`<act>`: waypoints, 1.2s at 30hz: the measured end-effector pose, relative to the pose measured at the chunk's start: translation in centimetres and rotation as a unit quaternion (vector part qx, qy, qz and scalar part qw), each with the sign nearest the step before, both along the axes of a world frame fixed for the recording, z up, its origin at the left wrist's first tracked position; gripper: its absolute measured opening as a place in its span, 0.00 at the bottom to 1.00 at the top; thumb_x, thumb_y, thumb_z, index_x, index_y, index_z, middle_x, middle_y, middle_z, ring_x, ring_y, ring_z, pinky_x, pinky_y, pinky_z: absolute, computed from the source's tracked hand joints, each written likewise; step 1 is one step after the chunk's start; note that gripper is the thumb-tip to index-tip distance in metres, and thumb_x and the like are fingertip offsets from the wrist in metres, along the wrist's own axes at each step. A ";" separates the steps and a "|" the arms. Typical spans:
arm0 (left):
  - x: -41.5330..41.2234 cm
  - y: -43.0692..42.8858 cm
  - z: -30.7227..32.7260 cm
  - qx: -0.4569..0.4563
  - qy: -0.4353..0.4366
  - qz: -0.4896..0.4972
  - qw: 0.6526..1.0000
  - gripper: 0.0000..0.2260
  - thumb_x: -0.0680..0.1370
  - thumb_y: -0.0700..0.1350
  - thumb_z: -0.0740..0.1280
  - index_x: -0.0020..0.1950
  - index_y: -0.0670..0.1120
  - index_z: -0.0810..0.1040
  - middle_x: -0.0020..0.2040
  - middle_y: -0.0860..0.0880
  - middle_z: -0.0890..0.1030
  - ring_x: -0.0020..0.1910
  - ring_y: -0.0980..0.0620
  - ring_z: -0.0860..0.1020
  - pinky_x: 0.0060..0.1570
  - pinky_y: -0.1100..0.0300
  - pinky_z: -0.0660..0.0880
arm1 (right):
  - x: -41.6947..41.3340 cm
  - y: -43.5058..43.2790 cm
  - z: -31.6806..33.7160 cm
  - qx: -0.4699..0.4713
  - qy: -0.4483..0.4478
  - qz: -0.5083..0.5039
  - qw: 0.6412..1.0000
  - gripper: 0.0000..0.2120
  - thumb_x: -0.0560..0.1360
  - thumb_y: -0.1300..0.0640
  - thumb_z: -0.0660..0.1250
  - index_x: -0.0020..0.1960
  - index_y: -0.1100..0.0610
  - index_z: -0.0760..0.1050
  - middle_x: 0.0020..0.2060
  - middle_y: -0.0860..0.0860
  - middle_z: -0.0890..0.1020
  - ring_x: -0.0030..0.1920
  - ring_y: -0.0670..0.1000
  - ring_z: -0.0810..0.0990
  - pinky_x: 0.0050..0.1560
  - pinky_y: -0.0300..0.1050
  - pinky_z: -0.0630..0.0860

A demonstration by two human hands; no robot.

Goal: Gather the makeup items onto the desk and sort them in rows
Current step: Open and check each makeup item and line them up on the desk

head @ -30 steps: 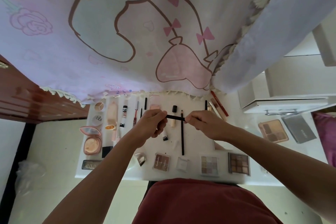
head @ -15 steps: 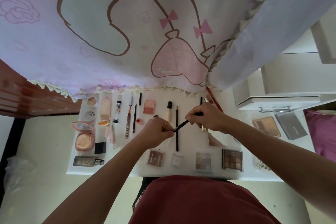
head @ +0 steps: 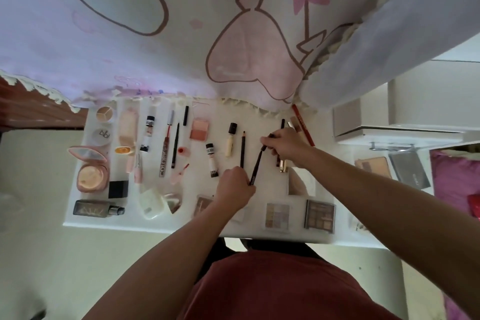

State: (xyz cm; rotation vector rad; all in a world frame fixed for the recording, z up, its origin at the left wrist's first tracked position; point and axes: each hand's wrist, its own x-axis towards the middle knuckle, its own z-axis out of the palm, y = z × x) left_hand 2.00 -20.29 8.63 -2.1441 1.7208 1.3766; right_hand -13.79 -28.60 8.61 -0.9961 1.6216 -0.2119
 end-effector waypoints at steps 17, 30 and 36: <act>-0.9 -0.6 -1.7 0.025 -0.111 -0.007 0.993 0.07 0.72 0.42 0.69 0.40 0.44 0.70 0.39 0.48 0.74 0.38 0.45 0.75 0.35 0.58 0.70 | 0.0 -1.2 -2.1 -0.166 0.189 0.190 0.949 0.03 0.71 0.57 0.72 0.42 0.49 0.80 0.40 0.44 0.83 0.43 0.46 0.80 0.41 0.43 0.75; 1.0 1.0 -0.9 0.006 -0.116 -0.026 0.993 0.11 0.74 0.52 0.70 0.45 0.43 0.79 0.42 0.47 0.80 0.41 0.46 0.77 0.40 0.57 0.72 | 2.7 -3.5 -2.7 -0.083 0.185 0.104 0.974 0.09 0.67 0.57 0.78 0.44 0.59 0.81 0.43 0.53 0.85 0.45 0.52 0.83 0.45 0.47 0.79; 3.4 1.8 0.0 -0.015 -0.129 -0.014 0.991 0.09 0.74 0.51 0.70 0.44 0.45 0.80 0.41 0.49 0.80 0.42 0.47 0.79 0.40 0.58 0.72 | 3.5 -3.4 -2.6 -0.039 0.120 0.056 0.990 0.13 0.67 0.54 0.80 0.39 0.61 0.79 0.35 0.56 0.85 0.39 0.55 0.85 0.49 0.54 0.83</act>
